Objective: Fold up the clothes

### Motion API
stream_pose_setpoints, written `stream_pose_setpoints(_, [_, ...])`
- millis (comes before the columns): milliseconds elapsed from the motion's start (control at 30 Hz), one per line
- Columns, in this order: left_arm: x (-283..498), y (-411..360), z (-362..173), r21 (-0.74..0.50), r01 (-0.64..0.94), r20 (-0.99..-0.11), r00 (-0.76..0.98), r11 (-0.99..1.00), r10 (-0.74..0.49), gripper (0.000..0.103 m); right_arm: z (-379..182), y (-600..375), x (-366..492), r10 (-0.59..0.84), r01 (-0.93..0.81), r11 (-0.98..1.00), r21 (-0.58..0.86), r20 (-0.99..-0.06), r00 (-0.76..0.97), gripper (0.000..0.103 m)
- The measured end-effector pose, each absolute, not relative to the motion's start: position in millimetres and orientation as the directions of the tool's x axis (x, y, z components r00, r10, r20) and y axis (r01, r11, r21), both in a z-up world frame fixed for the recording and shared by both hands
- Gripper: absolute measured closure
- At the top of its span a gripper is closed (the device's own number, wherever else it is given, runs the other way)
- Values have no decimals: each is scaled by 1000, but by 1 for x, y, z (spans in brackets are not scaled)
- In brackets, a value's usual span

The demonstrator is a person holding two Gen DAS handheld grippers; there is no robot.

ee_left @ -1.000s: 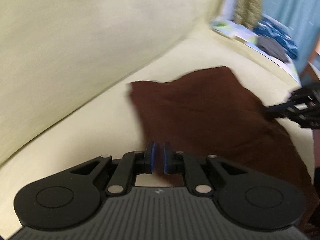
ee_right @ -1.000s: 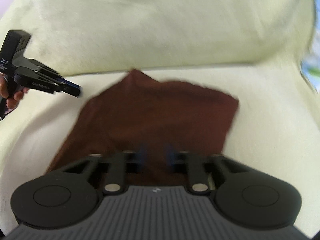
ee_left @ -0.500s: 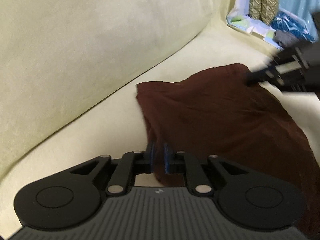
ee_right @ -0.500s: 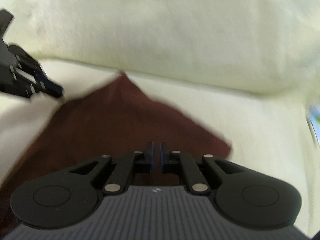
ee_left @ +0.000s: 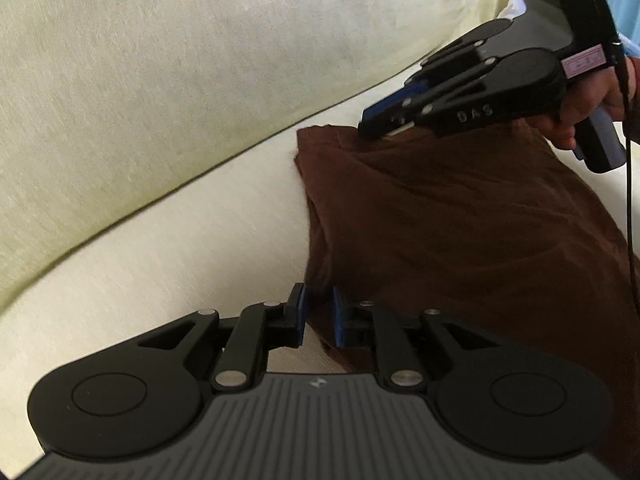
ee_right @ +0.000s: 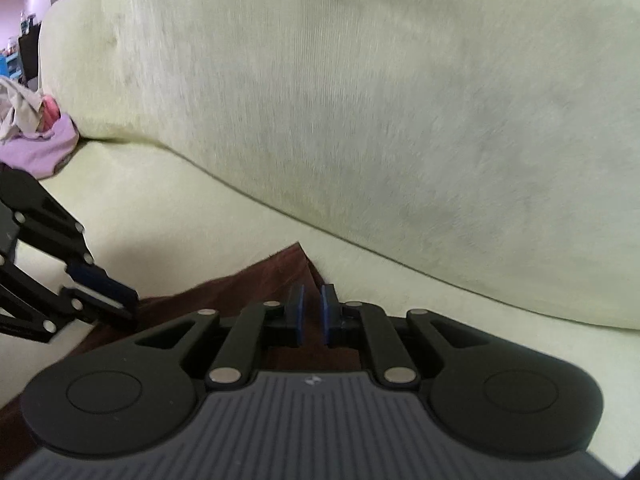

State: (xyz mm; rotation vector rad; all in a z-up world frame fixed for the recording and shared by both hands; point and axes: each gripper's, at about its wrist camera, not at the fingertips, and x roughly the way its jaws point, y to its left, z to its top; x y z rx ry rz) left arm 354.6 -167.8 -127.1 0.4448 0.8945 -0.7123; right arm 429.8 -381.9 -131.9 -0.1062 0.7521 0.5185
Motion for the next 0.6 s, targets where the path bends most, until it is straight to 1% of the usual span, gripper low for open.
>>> stream_pose_setpoints(67, [354, -170, -128, 59, 724, -829, 419, 687, -370, 85, -136, -383, 433, 407, -474, 875, 93, -671, 619, 84])
stream_pose_setpoints(200, [355, -174, -131, 60, 724, -829, 419, 688, -369, 85, -140, -382, 446, 444, -471, 869, 152, -660, 606, 83])
stream_pose_setpoints(233, [355, -175, -131, 62, 724, -829, 421, 687, -369, 85, -142, -380, 448, 466, -486, 857, 171, -660, 589, 89])
stream_pose_setpoints(267, [355, -175, -130, 65, 725, -829, 421, 685, -367, 84, -143, -377, 449, 474, -503, 848, 170, -667, 574, 103])
stream_pose_setpoints(300, [356, -175, -130, 68, 727, -830, 422, 684, -366, 84, -144, -373, 449, 465, -510, 847, 151, -677, 571, 103])
stream_pose_setpoints(367, [357, -176, -129, 82, 727, -829, 429, 682, -358, 75, -144, -372, 450, 432, -508, 854, 109, -692, 578, 103])
stream_pose_setpoints(400, [357, -176, -129, 87, 727, -828, 433, 681, -356, 74, -144, -375, 452, 405, -483, 870, 97, -698, 590, 103])
stream_pose_setpoints(467, [359, -176, -129, 88, 725, -828, 435, 683, -354, 73, -146, -381, 458, 346, -422, 903, 77, -712, 611, 103])
stream_pose_setpoints(500, [359, -177, -128, 89, 724, -827, 436, 684, -354, 73, -149, -378, 457, 330, -424, 904, 55, -720, 611, 103])
stream_pose_setpoints(567, [358, -178, -128, 92, 723, -824, 441, 684, -355, 73, -158, -365, 453, 265, -422, 906, -32, -735, 624, 103])
stream_pose_setpoints(600, [358, -178, -128, 94, 723, -823, 444, 685, -355, 73, -160, -358, 451, 226, -405, 911, -79, -725, 650, 103])
